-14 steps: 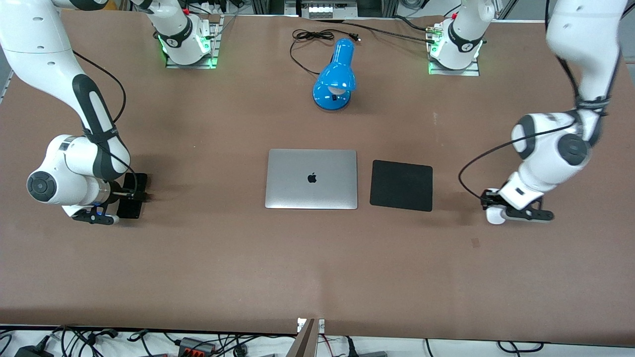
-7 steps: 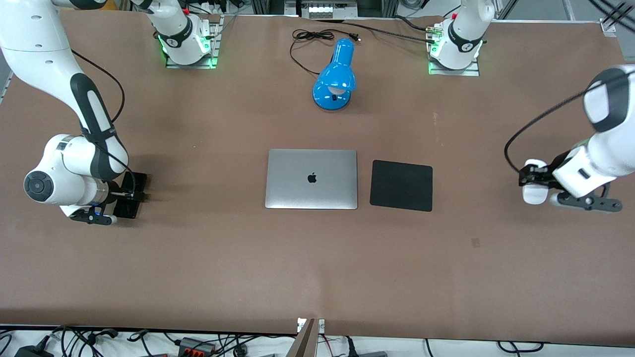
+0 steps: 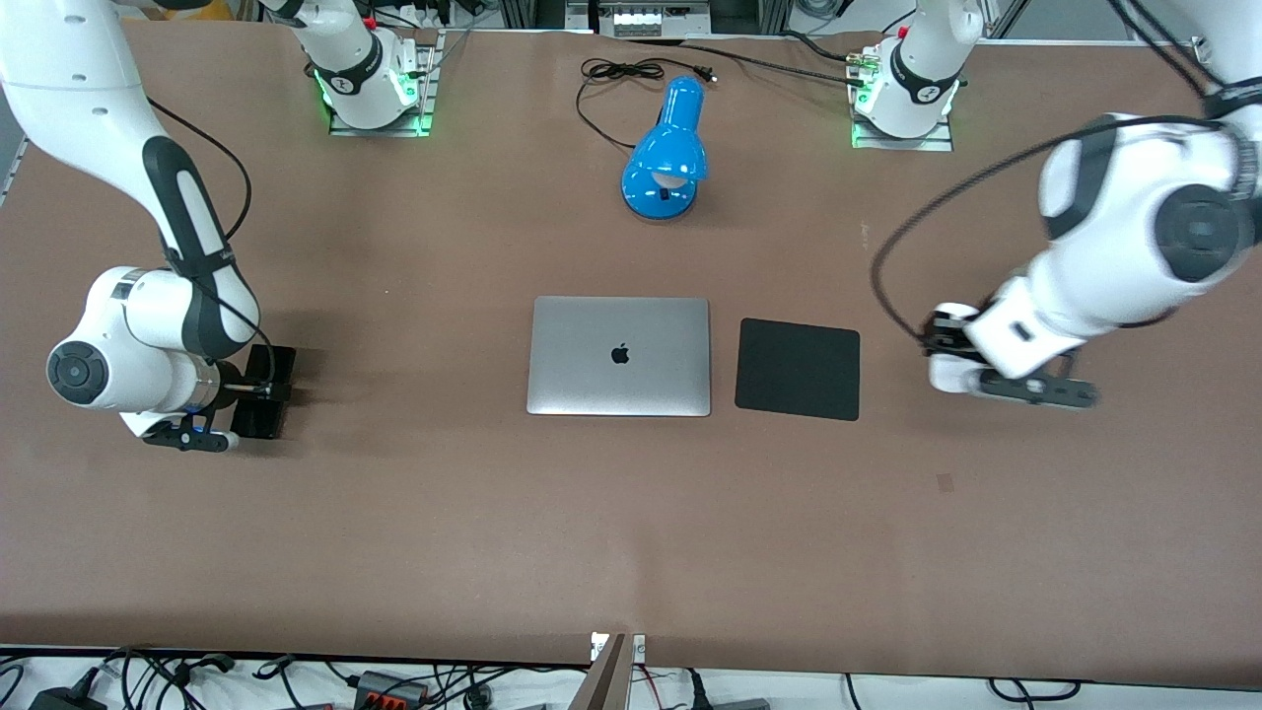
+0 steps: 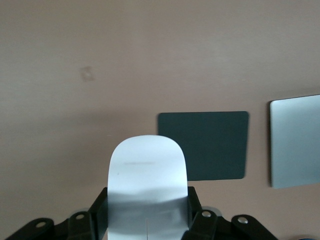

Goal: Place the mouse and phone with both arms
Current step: 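Carry the phone toward the laptop while the left gripper carries the mouse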

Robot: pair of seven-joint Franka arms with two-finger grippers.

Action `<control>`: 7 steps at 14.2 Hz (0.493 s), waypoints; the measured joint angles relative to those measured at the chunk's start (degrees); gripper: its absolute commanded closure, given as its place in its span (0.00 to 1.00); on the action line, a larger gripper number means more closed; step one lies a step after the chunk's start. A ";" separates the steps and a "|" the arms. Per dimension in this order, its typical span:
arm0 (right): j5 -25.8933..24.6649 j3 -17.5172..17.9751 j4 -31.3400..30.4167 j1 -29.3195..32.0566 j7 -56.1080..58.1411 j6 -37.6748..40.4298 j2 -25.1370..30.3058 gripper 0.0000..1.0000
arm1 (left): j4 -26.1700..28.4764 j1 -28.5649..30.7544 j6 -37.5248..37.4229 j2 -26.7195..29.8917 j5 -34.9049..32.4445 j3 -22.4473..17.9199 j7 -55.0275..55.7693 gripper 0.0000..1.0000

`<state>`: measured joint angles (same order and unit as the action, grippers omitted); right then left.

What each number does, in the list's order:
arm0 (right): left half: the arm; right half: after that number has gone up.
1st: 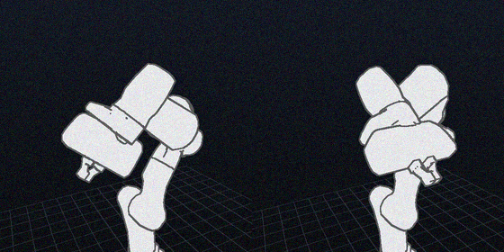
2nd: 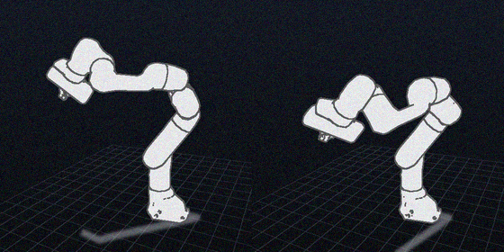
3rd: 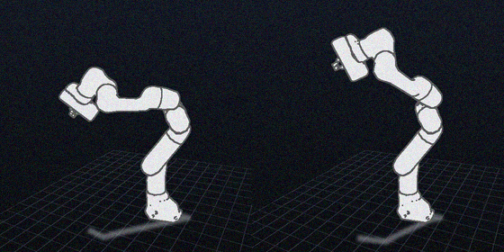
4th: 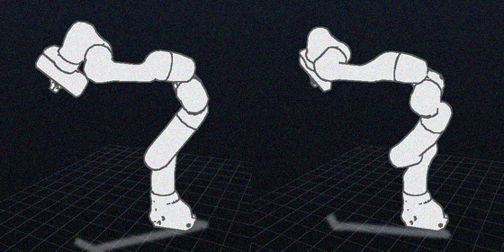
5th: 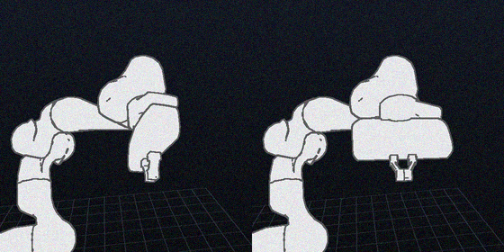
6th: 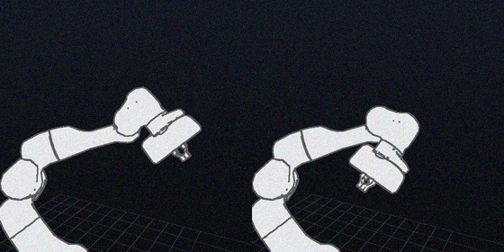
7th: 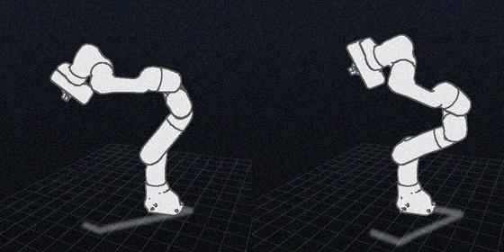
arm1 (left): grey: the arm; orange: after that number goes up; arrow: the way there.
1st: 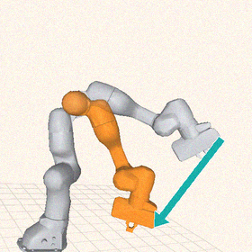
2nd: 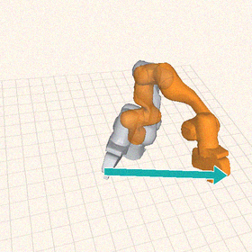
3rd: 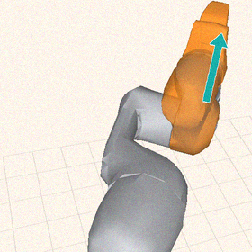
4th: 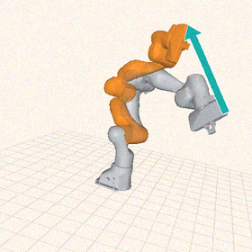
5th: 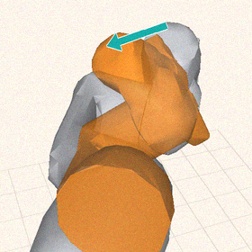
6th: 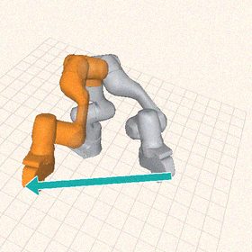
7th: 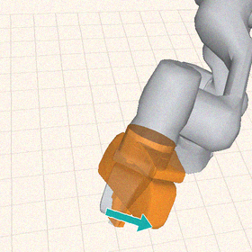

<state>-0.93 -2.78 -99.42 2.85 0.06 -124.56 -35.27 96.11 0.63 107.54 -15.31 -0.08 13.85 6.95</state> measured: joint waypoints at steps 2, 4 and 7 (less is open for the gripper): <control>0.04 0.19 0.00 -2.79 -0.23 1.24 1.80 0.56 | 3.69 -1.34 5.60 -0.26 0.00 0.45 2.03 0.68; 0.08 0.41 -0.06 -6.10 -3.14 1.58 2.06 0.52 | 9.61 -2.67 14.82 -0.79 0.00 0.49 4.48 0.68; 0.08 0.61 -0.45 -11.79 -10.91 1.48 1.73 0.52 | 18.93 -4.72 30.03 -2.59 0.00 0.52 6.45 0.67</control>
<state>-0.85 -2.17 -99.86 -8.94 -10.85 -123.08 -33.54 115.04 -4.08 137.56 -17.90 -0.09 14.37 13.40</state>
